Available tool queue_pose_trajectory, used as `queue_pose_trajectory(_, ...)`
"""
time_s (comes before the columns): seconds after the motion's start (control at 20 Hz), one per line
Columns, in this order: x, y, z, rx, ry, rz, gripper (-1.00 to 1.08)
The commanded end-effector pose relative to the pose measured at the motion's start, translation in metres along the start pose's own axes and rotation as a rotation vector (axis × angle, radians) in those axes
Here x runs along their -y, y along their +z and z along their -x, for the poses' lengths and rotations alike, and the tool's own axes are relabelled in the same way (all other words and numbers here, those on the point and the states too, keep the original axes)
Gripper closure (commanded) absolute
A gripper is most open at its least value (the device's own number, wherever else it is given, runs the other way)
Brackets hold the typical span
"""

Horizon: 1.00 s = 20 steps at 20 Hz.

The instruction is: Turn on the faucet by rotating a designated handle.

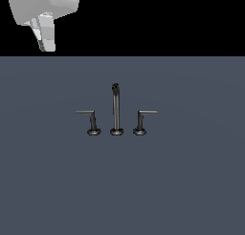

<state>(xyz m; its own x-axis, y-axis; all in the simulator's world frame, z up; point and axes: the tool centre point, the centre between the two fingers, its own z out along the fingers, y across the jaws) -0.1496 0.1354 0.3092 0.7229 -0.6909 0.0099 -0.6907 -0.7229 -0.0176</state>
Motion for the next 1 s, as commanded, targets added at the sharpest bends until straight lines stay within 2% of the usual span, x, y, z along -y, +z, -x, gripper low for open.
queue_pose_trajectory(0.0,0.011,0.013,-0.003,0.001,0.048,-0.001,1.08)
queue_pose_trajectory(0.95,0.078,0.094,-0.039,0.006,0.359,0.002,1.08)
